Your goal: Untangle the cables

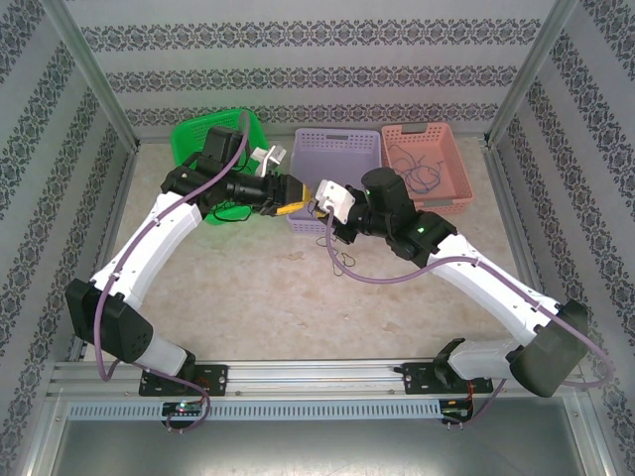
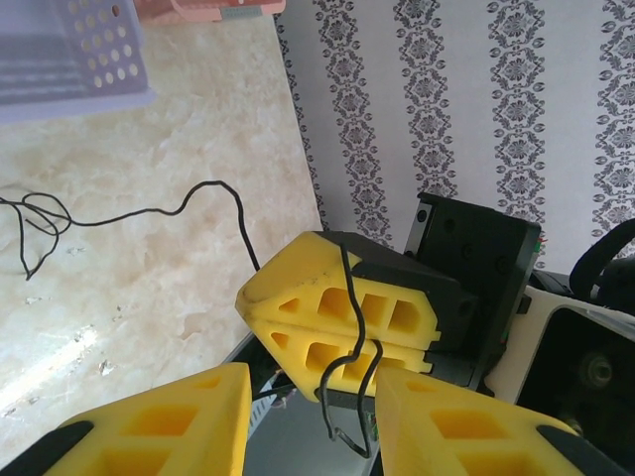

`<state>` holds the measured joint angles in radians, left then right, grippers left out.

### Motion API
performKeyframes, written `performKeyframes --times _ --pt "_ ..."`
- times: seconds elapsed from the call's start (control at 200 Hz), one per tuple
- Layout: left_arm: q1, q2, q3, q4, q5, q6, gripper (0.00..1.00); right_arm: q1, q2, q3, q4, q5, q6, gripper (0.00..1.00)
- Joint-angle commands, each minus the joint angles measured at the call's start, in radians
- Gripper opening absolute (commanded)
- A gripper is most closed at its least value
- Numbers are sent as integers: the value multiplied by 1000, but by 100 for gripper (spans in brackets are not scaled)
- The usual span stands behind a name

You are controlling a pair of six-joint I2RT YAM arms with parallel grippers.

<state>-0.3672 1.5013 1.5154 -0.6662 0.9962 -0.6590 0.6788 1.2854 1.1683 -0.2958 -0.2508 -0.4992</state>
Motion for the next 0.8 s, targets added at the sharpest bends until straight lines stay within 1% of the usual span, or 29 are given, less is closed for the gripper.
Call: performKeyframes --times 0.0,0.21,0.325,0.38,0.43,0.52,0.59,0.729,0.799 --pt "-12 -3 -4 -45 36 40 38 9 9 4 16 -24 -15 0" --pt "-29 22 8 -8 30 53 43 10 26 21 0 -77 2 0" --pt "-51 50 25 -12 27 70 42 11 29 24 0 -84 10 0" --pt "-62 62 34 -19 22 78 39 11 29 25 2 -82 11 0" --pt "-65 70 44 -40 1 95 33 13 29 25 3 -82 13 0" --pt "-65 69 51 -55 -55 107 13 12 26 22 2 -86 19 0" --pt "-65 53 55 -40 -136 95 0 14 22 17 -2 -87 27 0" --pt "-58 -14 5 110 -275 -17 0 22 3 -13 -5 -99 59 0" --pt "-59 -38 -21 188 -313 -72 0 33 -7 -32 -4 -94 83 0"
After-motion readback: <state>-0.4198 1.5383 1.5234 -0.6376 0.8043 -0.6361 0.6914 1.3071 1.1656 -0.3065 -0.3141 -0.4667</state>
